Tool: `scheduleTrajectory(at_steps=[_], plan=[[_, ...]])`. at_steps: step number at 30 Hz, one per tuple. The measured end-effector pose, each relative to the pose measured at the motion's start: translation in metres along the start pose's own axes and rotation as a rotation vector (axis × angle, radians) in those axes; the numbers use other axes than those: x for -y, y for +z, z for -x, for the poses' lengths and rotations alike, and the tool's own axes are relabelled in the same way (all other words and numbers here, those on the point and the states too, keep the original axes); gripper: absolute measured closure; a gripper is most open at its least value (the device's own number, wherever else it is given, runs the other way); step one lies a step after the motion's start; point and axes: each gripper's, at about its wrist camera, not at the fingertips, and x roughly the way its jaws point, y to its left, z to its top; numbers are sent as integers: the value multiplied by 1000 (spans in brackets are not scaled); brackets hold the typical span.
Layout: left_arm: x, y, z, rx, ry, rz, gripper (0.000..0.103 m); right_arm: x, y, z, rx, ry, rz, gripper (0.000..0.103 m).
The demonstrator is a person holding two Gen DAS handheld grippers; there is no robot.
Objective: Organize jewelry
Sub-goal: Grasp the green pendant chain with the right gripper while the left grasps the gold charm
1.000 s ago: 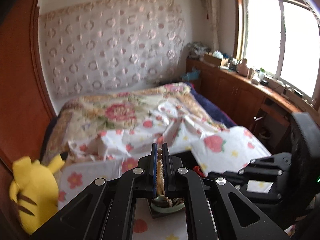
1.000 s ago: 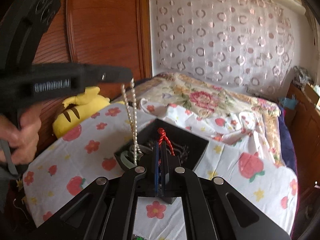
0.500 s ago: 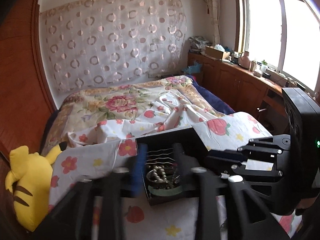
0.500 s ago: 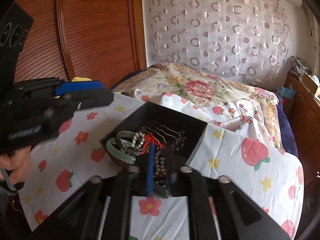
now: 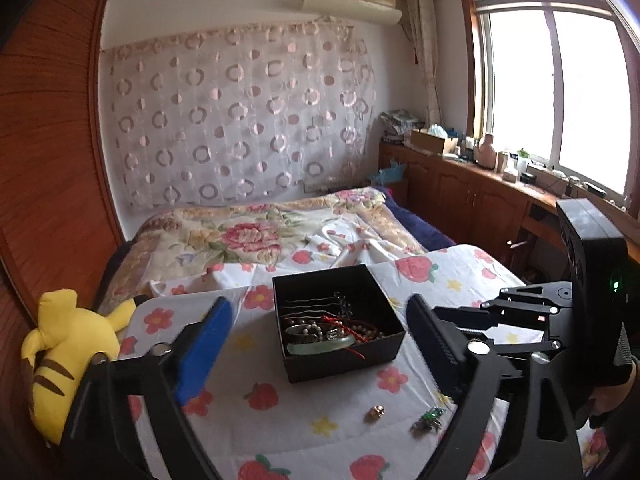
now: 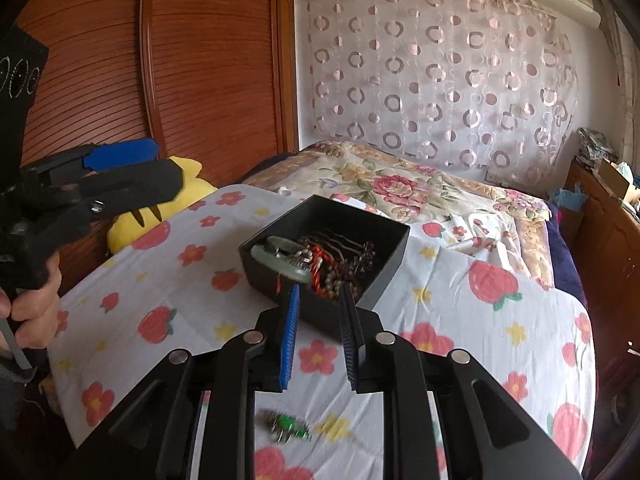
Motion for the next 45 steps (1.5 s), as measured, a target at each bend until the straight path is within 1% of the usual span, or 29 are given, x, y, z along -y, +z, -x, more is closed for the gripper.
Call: scheduleTrajectory(at_steps=[5, 10, 11, 12, 14, 19, 25, 27, 32, 41, 43, 44, 45], plan=[[5, -5, 15, 24, -4, 5, 8, -8, -11, 16, 12, 19, -8, 81], [7, -14, 19, 15, -13, 2, 8, -9, -22, 27, 8, 17, -26, 81], [8, -17, 19, 9, -14, 0, 8, -8, -25, 28, 3, 14, -30, 79], [7, -21, 18, 1, -16, -4, 8, -7, -27, 28, 0, 11, -33, 75], [7, -30, 14, -18, -14, -7, 8, -4, -35, 28, -14, 4, -47, 72], [1, -56, -7, -106, -20, 3, 8, 0, -54, 13, -92, -6, -56, 72], [-2, -84, -27, -201, -24, 5, 8, -7, -72, -6, -184, 32, -30, 72], [-4, -90, -29, -217, -28, 10, 8, -11, -76, -11, -209, 39, -12, 72], [-6, -97, -31, -241, -29, 12, 8, -16, -79, -22, -266, 23, 17, 72], [-8, -95, -32, -247, -33, 18, 8, -19, -74, -36, -286, 28, 42, 71], [-8, -95, -32, -246, -34, 21, 8, -21, -73, -35, -288, 22, 58, 72], [-7, -95, -32, -247, -35, 22, 8, -21, -74, -34, -289, 25, 59, 77], [-7, -95, -32, -248, -35, 21, 8, -22, -74, -33, -290, 32, 63, 87]])
